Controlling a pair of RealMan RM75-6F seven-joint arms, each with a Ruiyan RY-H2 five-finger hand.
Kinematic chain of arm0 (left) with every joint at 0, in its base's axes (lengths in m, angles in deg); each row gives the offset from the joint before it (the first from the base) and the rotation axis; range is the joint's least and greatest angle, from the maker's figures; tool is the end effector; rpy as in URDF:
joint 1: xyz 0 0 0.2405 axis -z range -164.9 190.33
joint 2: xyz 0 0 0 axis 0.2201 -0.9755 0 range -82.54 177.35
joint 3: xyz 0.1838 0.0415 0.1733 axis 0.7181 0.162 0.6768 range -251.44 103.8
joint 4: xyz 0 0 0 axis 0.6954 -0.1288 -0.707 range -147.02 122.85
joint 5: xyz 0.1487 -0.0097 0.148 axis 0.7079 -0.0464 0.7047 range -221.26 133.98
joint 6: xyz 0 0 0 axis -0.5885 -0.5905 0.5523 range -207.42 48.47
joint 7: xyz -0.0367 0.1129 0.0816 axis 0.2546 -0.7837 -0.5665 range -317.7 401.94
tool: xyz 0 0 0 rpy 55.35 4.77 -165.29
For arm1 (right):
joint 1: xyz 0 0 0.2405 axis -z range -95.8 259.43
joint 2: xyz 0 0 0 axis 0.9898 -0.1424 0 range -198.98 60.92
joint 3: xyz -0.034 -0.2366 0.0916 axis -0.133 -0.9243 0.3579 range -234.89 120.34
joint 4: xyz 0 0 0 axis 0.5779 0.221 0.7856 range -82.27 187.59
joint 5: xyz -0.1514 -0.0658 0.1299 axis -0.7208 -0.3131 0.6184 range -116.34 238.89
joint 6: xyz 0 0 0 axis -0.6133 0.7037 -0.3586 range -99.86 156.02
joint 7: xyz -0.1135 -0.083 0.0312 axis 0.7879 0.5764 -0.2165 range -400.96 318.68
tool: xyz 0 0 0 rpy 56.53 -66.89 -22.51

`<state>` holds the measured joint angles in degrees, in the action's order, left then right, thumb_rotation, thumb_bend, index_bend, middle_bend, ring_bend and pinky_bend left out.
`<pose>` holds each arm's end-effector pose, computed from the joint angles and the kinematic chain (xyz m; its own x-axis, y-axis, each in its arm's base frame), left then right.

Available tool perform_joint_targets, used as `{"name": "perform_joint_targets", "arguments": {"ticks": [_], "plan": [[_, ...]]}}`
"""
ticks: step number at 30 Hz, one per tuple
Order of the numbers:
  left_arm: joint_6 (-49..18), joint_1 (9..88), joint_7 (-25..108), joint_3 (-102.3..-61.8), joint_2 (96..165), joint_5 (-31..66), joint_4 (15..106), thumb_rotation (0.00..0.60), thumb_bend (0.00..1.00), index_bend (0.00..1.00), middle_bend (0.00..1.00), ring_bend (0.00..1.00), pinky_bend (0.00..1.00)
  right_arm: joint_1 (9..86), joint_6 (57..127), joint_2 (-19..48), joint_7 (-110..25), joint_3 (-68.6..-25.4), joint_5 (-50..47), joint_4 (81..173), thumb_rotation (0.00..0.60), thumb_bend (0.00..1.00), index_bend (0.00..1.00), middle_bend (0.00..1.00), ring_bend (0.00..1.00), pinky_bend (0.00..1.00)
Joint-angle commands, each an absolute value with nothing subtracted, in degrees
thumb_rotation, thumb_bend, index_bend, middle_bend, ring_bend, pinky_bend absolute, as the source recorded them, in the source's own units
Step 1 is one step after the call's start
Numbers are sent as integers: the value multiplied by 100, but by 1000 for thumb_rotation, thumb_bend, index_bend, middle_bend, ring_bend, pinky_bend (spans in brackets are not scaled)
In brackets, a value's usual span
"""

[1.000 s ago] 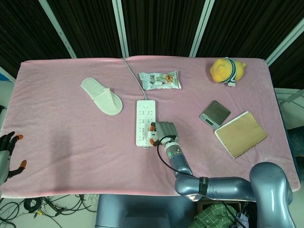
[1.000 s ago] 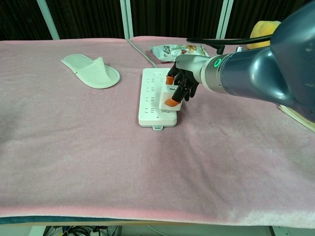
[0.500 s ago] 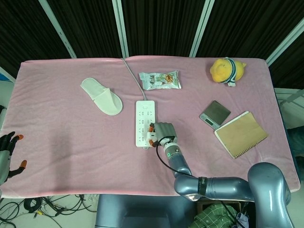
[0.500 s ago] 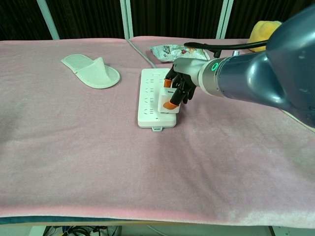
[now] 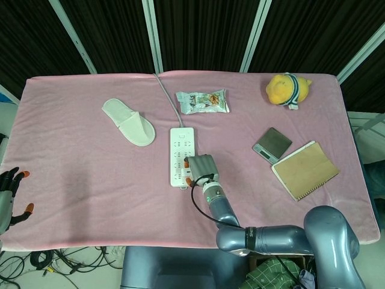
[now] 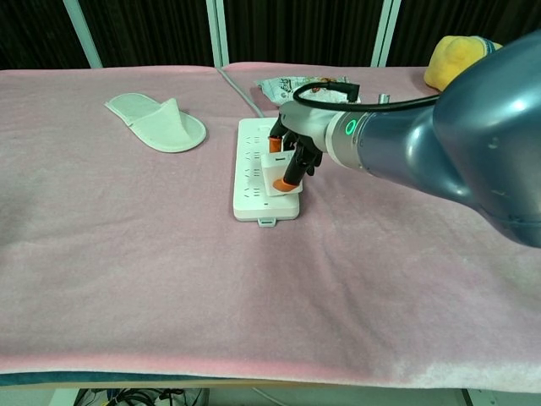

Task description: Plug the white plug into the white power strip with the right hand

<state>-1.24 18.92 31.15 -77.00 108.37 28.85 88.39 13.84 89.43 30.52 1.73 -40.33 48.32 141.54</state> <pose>-0.3186 0.1833 0.1582 0.4454 0.1468 0.8832 0.8693 0.1655 -0.4658 -0.0264 -0.3526 -0.0761 0.3655 -0.4859 0.7939 -0.9308 -0.1942 0.3097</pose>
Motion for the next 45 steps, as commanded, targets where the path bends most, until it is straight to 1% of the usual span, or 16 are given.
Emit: {"name": "perform_joint_targets", "arguments": {"ticks": [1, 8, 16, 23, 32, 38, 45], "plan": [[-123, 1894, 3118, -7702, 10836, 2887, 8838, 600, 333, 132, 27, 0, 0, 1352, 8925, 3102, 276, -4052, 4903, 14088, 600, 338, 816, 649, 605, 377], [-132, 1899, 3116, -7697, 10832, 2885, 8837, 600, 333, 133, 27, 0, 0, 1387, 8899, 3157, 321, -4065, 4884, 14019, 600, 340, 851, 676, 625, 398], [-127, 1900, 3093, -7694, 10835, 2877, 8843, 600, 333, 132, 28, 0, 0, 1499, 8893, 3169, 247, -4120, 4628, 14009, 600, 363, 947, 753, 691, 452], [-127, 1901, 3070, -7696, 10837, 2854, 8851, 600, 333, 132, 27, 0, 0, 1627, 8835, 3179, 146, -4213, 4408, 14094, 600, 368, 957, 759, 698, 458], [-147, 1908, 3038, -7698, 10830, 2805, 8883, 600, 334, 132, 27, 0, 0, 1712, 8935, 3378, 94, -4364, 3824, 13946, 600, 369, 974, 770, 707, 463], [-156, 1913, 3023, -7698, 10827, 2788, 8885, 600, 334, 132, 28, 0, 0, 1629, 8960, 3509, 397, -4433, 3730, 13781, 600, 369, 974, 770, 707, 463], [-166, 1917, 3034, -7691, 10819, 2792, 8889, 600, 333, 132, 28, 0, 0, 1635, 8885, 3519, 564, -4383, 3938, 13755, 600, 369, 985, 779, 715, 463]]}}
